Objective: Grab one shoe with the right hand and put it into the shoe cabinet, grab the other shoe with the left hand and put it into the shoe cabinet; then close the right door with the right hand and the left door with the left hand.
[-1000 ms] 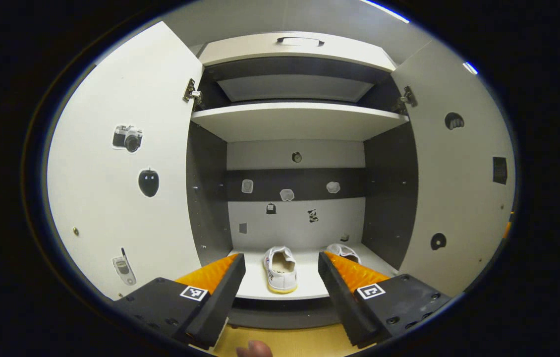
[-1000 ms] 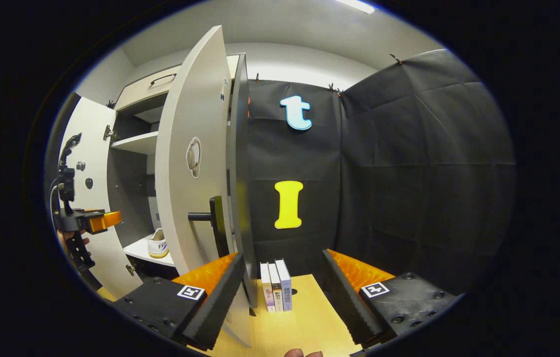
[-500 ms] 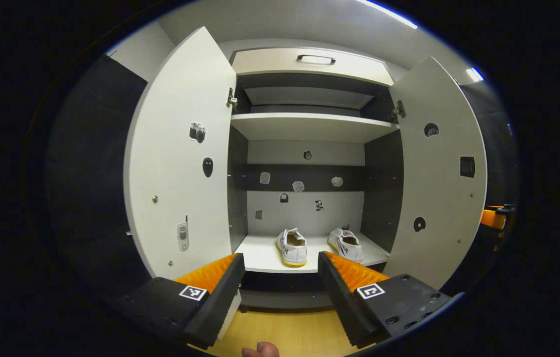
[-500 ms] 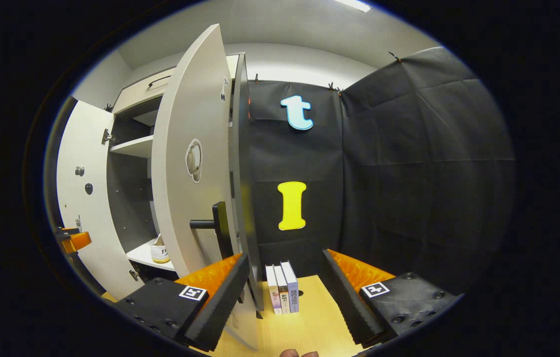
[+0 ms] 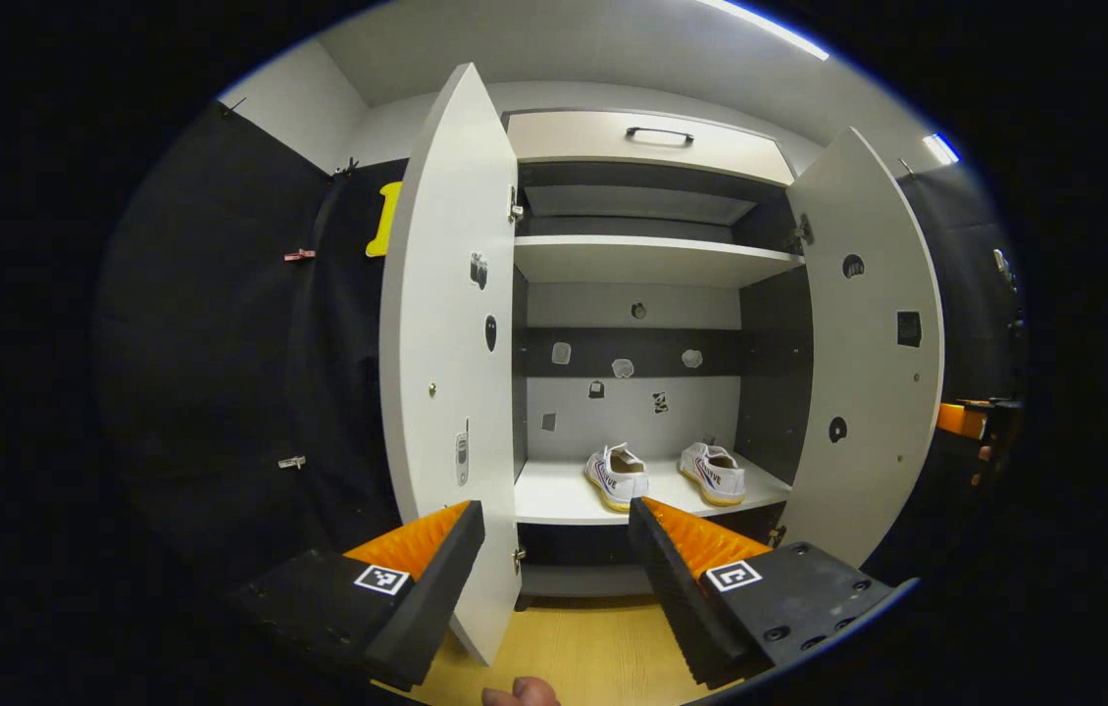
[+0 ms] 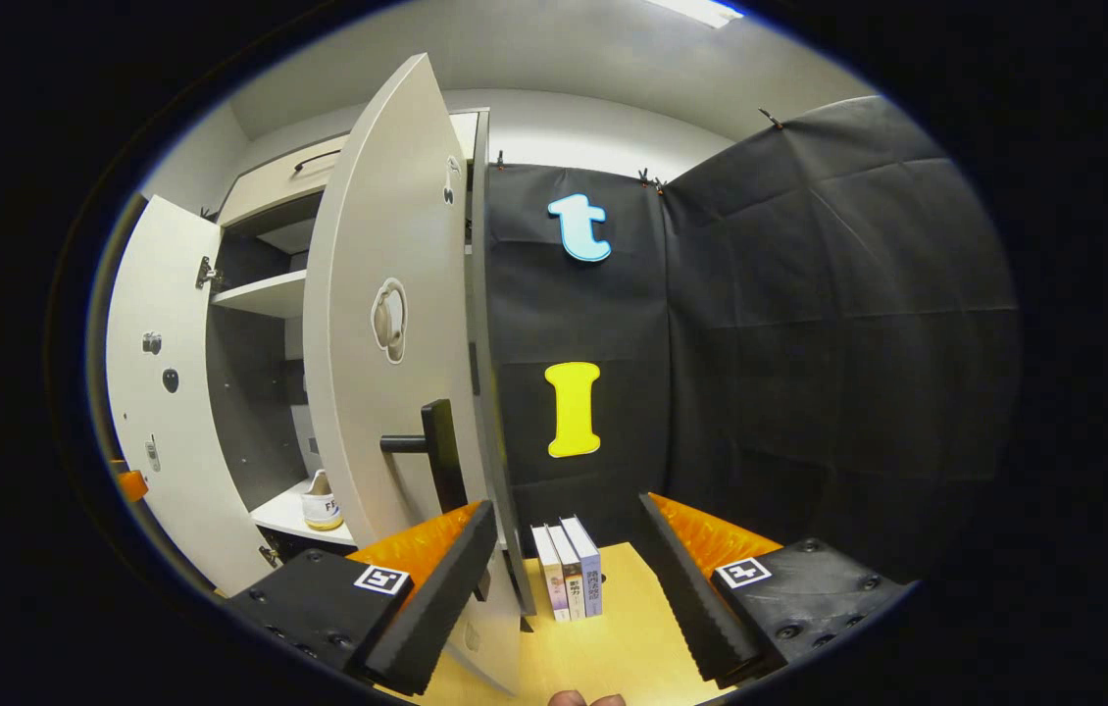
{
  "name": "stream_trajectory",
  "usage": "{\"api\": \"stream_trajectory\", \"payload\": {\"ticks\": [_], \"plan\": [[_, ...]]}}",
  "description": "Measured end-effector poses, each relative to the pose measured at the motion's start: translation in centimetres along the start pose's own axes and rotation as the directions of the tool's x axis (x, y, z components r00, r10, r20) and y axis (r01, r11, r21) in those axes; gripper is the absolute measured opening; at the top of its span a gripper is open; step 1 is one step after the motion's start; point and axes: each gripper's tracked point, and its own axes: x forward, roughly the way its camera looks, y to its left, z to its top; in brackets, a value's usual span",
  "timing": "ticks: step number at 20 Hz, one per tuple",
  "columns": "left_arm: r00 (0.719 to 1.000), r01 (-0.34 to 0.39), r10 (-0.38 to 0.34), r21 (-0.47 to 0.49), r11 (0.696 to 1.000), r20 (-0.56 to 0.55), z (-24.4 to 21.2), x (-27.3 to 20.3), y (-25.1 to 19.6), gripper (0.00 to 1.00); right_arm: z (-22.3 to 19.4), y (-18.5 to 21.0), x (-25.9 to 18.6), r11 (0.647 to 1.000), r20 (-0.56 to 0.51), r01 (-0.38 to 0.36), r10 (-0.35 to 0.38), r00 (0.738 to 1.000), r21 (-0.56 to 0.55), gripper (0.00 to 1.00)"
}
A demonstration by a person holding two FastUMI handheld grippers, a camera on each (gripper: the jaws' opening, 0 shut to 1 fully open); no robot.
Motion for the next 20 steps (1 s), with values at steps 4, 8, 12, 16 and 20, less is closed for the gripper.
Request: {"api": "stream_trajectory", "payload": {"ticks": [4,8,12,16,20], "plan": [[1.0,-0.007,0.007,0.0,1.0,-0.006,-0.3,-0.8,1.4,0.94,-0.4,3.5,-0.5,0.999,0.001,-0.047,0.047,0.999,-0.004,0.98],[1.0,-0.022,0.022,-0.008,1.0,-0.004,-0.4,-1.4,2.9,0.93,-1.0,7.9,-0.2,0.992,-0.006,-0.125,0.125,0.992,0.007,0.98],[0.999,-0.046,0.046,-0.014,0.999,-0.007,-0.6,-1.9,4.7,0.94,-2.1,13.7,-0.1,0.969,-0.04,-0.242,0.244,0.969,0.04,0.98],[0.997,-0.075,0.074,-0.043,0.996,-0.008,-0.6,-2.3,6.8,0.94,-2.1,16.5,-1.9,0.952,-0.033,-0.303,0.304,0.952,0.031,0.98],[0.993,-0.118,0.117,-0.035,0.992,-0.014,-0.9,-1.9,9.5,0.94,-2.6,18.1,-3.6,0.941,-0.046,-0.337,0.339,0.94,0.038,0.98]]}}
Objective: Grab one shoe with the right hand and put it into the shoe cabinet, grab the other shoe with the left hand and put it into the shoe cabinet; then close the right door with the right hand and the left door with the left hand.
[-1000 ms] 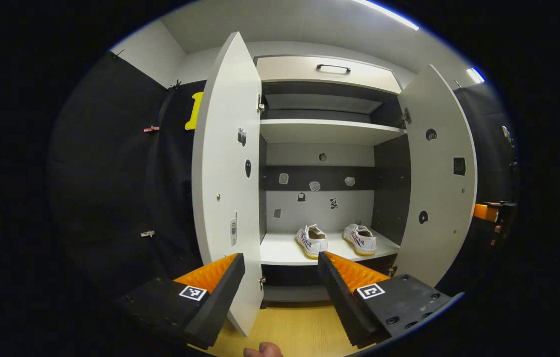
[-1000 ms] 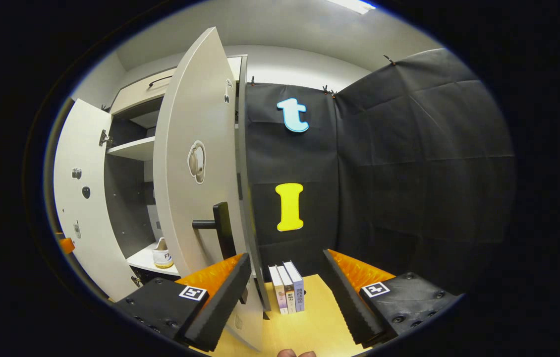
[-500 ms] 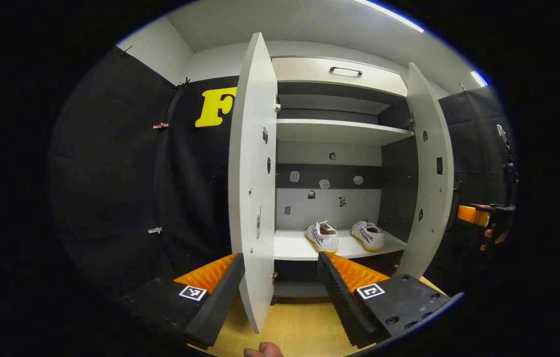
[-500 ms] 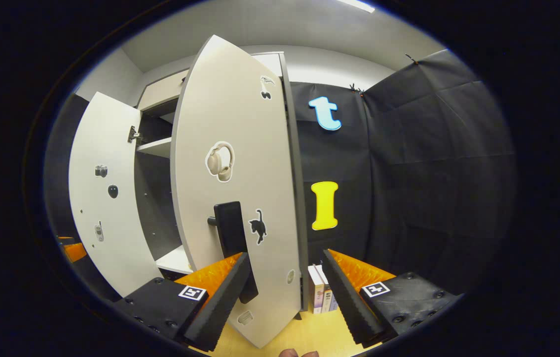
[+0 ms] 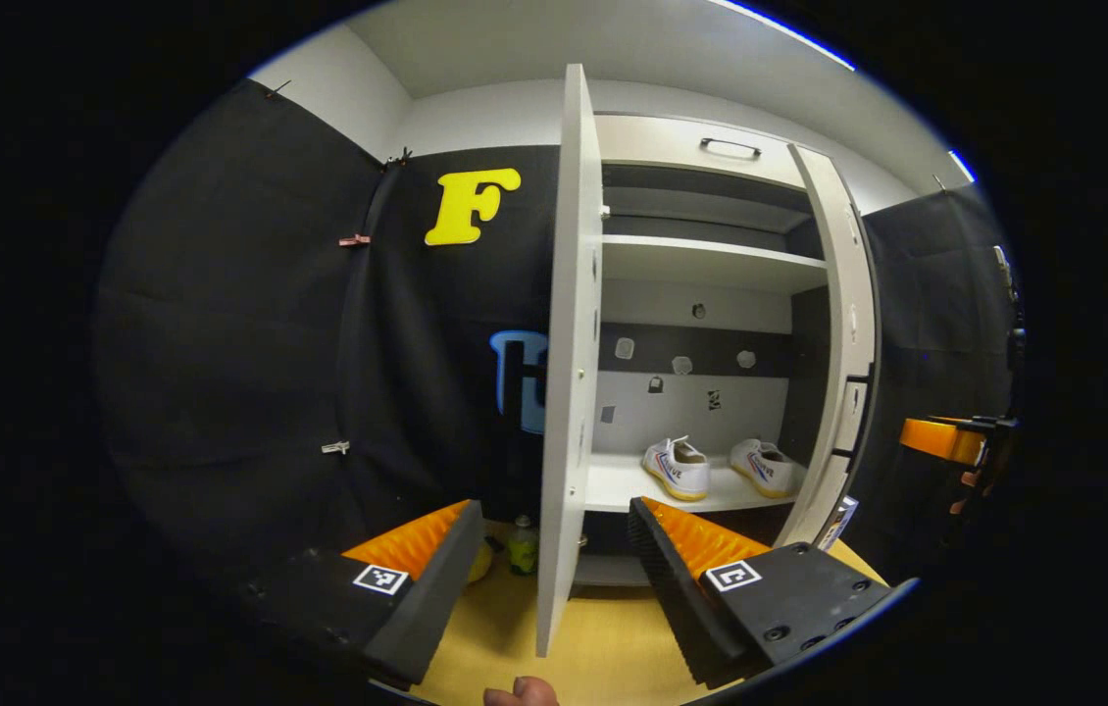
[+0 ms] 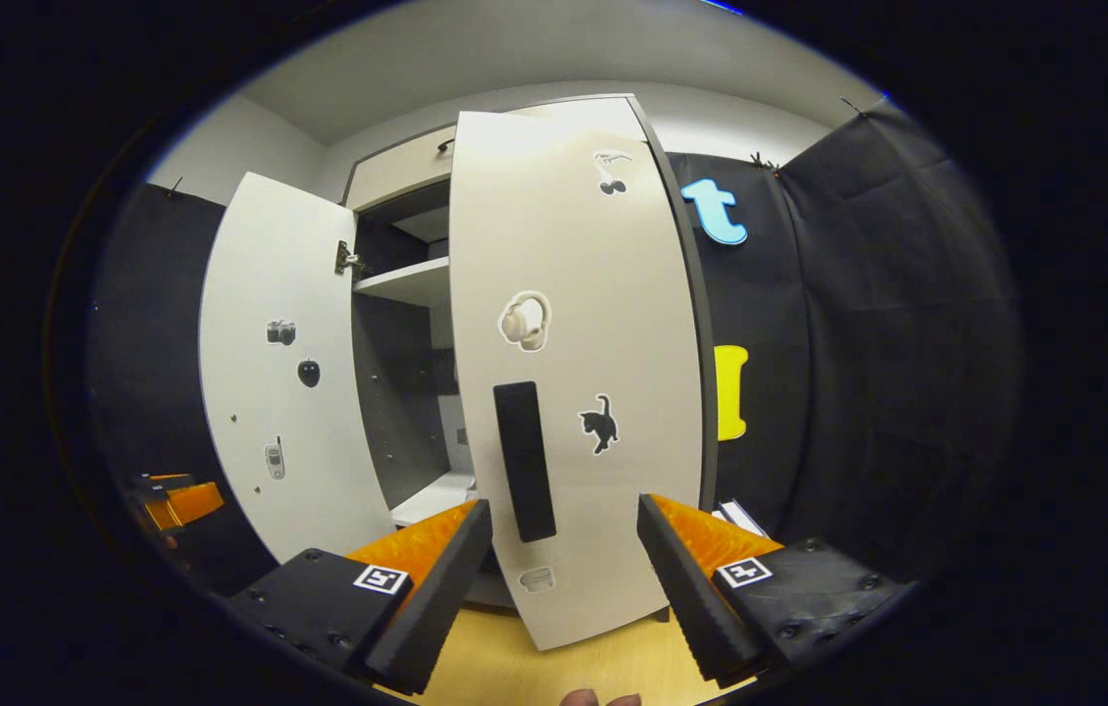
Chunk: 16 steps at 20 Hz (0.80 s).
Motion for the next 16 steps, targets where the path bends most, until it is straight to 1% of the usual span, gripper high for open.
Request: {"api": "stream_trajectory", "payload": {"ticks": [3,6,9,12,14,16], "plan": [[0.999,-0.049,0.048,0.016,0.999,0.024,1.0,0.8,2.8,0.94,-0.2,0.8,-0.8,1.0,-0.002,-0.01,0.01,1.0,-0.005,0.98],[0.994,-0.095,0.094,0.017,0.995,0.048,2.3,2.2,5.8,0.94,-0.3,0.8,-1.4,1.0,-0.003,-0.002,0.002,1.0,-0.009,0.98],[0.991,-0.119,0.118,0.015,0.993,0.056,3.0,4.1,7.9,0.95,-0.4,0.5,-1.9,1.0,-0.009,0.005,-0.005,1.0,-0.009,0.98],[0.993,-0.113,0.113,-0.002,0.994,0.033,2.7,6.1,8.8,0.95,-0.2,0.0,-2.4,1.0,-0.006,0.018,-0.018,1.0,0.003,0.98],[0.995,-0.101,0.101,0.008,0.995,0.005,2.1,6.8,8.8,0.95,0.0,-0.5,-2.9,1.0,-0.005,0.03,-0.03,1.0,-0.003,0.98],[0.996,-0.086,0.086,0.029,0.996,0.005,2.1,6.8,8.4,0.95,0.2,-1.3,-3.3,0.999,-0.003,0.046,-0.046,0.999,-0.008,0.98]]}}
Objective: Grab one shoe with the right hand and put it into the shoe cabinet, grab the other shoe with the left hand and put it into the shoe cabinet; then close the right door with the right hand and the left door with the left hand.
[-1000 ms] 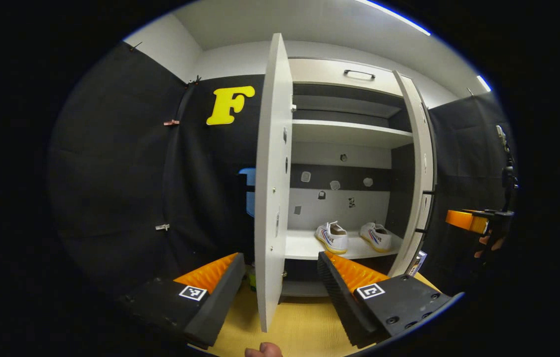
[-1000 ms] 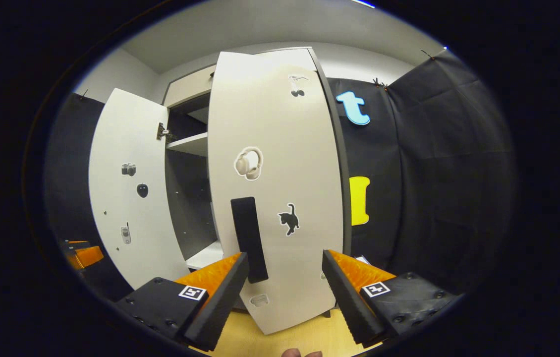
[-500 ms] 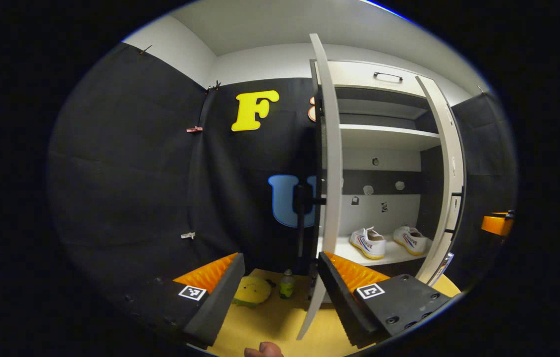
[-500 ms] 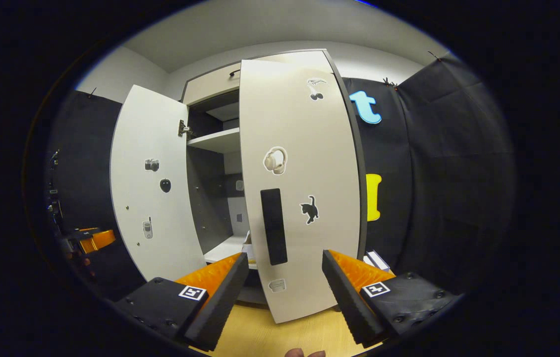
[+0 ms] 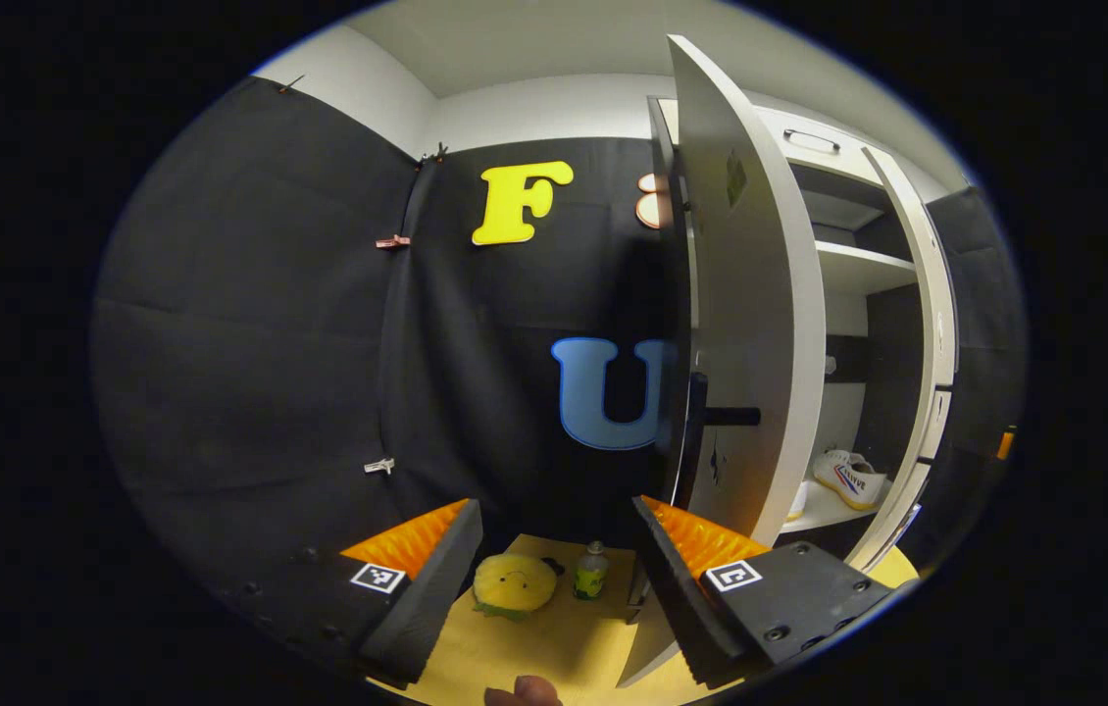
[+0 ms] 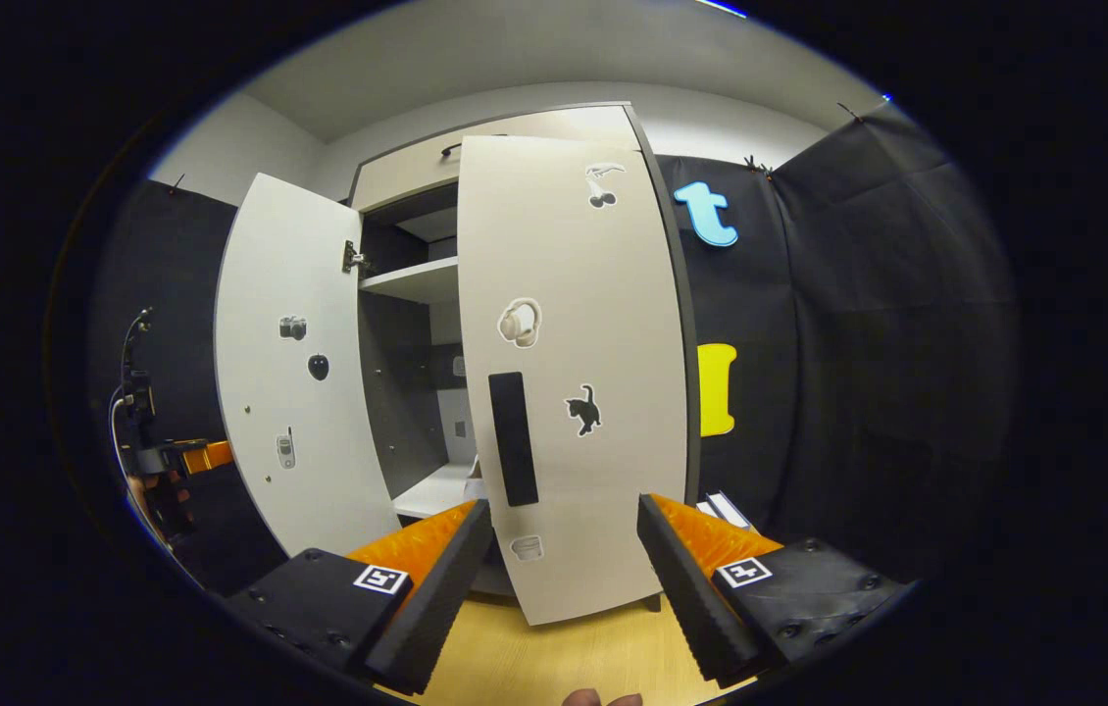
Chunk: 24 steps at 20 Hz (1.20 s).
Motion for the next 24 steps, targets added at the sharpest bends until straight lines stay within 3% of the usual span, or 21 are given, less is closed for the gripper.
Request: {"api": "stream_trajectory", "payload": {"ticks": [3,11,17,24], "plan": [[1.0,-0.02,0.02,0.032,0.999,0.015,0.1,0.3,-0.3,0.93,0.1,-1.4,-0.6,1.0,-0.001,0.024,-0.024,1.0,0.01,0.98],[1.0,-0.011,0.011,0.002,1.0,0.009,-0.1,-0.1,-2.9,0.93,0.3,-2.9,-1.3,0.999,0.0,0.029,-0.029,1.0,0.014,0.98],[0.994,0.108,-0.108,-0.008,0.994,0.016,-0.1,-1.1,-9.7,0.93,0.6,-4.4,-1.8,0.999,0.008,0.039,-0.039,0.999,0.005,0.98],[0.968,0.249,-0.249,0.003,0.968,0.039,0.4,-1.0,-20.1,0.92,1.3,-6.0,-2.4,0.999,0.016,0.035,-0.035,0.999,0.03,0.98]]}}
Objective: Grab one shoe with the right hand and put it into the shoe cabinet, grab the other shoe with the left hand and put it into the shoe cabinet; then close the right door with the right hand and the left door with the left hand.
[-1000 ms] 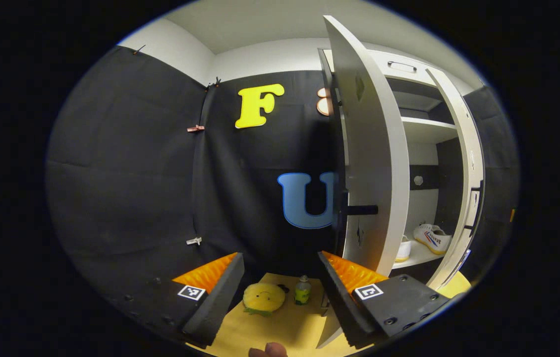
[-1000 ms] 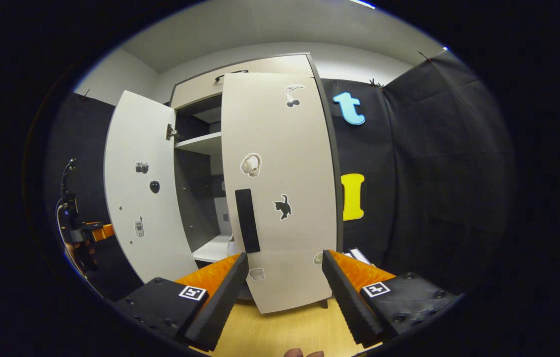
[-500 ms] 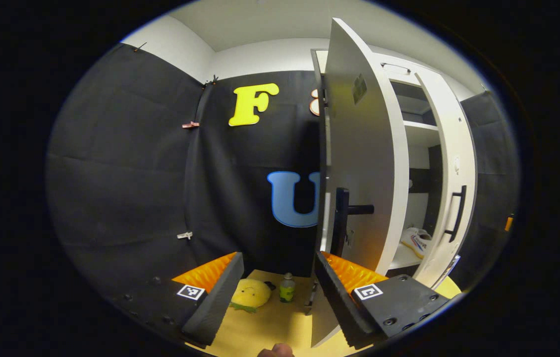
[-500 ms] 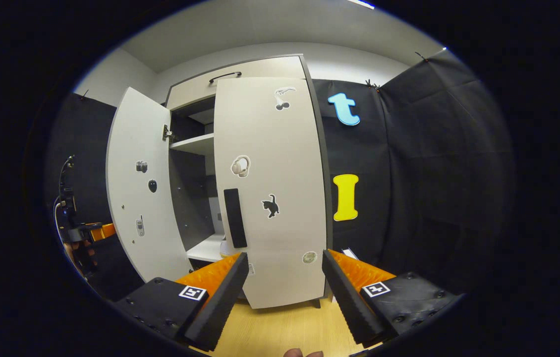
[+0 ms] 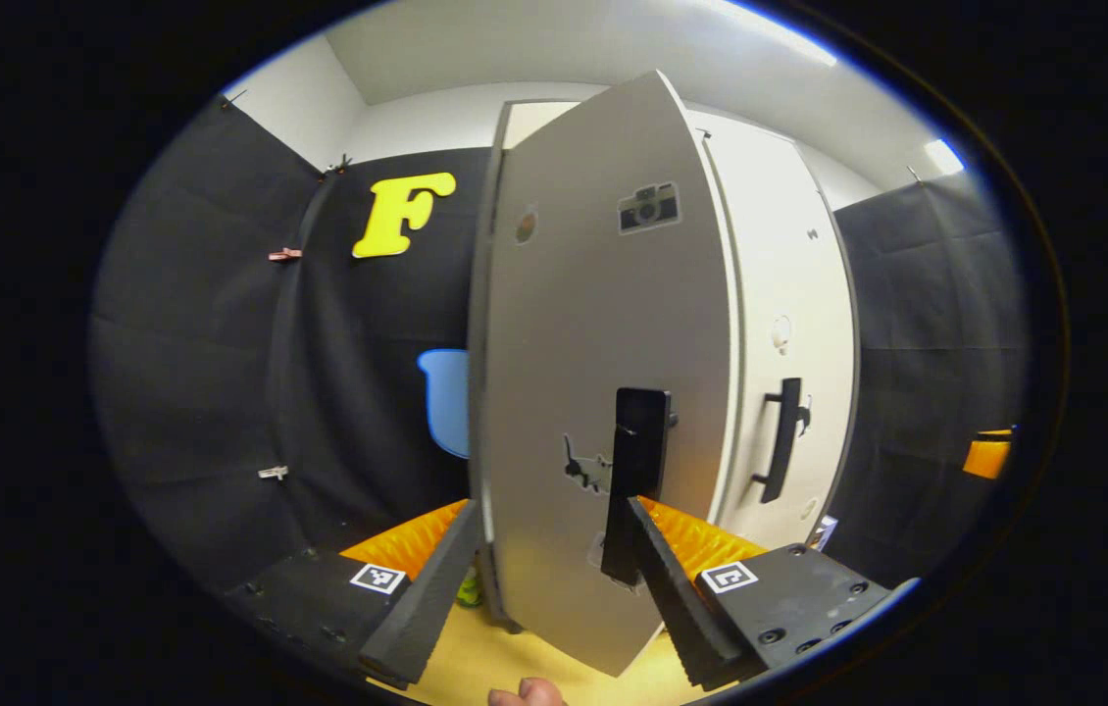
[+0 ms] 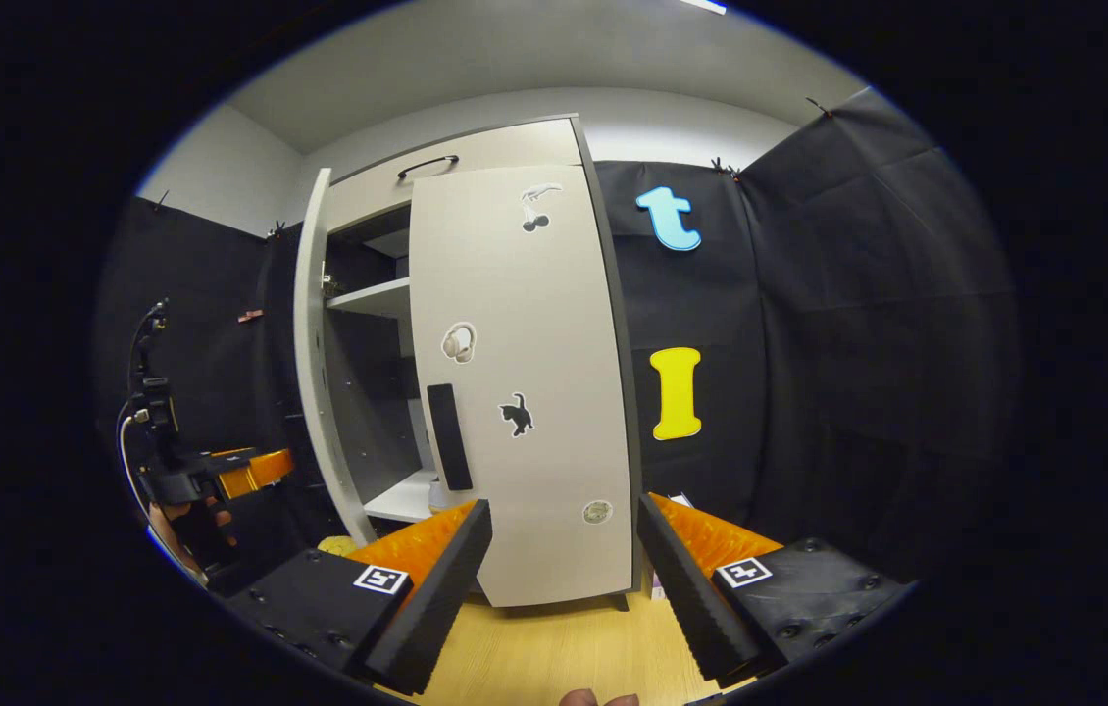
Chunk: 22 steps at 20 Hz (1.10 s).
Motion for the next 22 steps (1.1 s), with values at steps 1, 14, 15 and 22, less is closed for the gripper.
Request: {"api": "stream_trajectory", "payload": {"ticks": [1,14,15,22], "plan": [[1.0,0.006,-0.006,-0.001,1.0,0.0,0.1,0.2,-0.7,0.92,0.1,0.0,-0.2,1.0,0.002,-0.004,0.004,1.0,0.0,0.98],[0.999,0.042,-0.043,-0.05,0.998,-0.018,-0.9,-4.6,-2.9,0.93,0.0,1.1,0.0,1.0,0.026,0.007,-0.007,1.0,0.003,0.98],[0.999,0.044,-0.045,-0.05,0.998,-0.016,-0.9,-5.1,-2.8,0.94,0.0,1.5,-0.2,1.0,0.03,0.005,-0.005,1.0,-0.001,0.98],[0.999,0.052,-0.052,-0.02,0.998,0.012,0.3,-8.1,-2.1,0.94,0.6,4.0,-1.3,0.999,0.066,0.002,0.001,0.998,-0.037,0.98]]}}
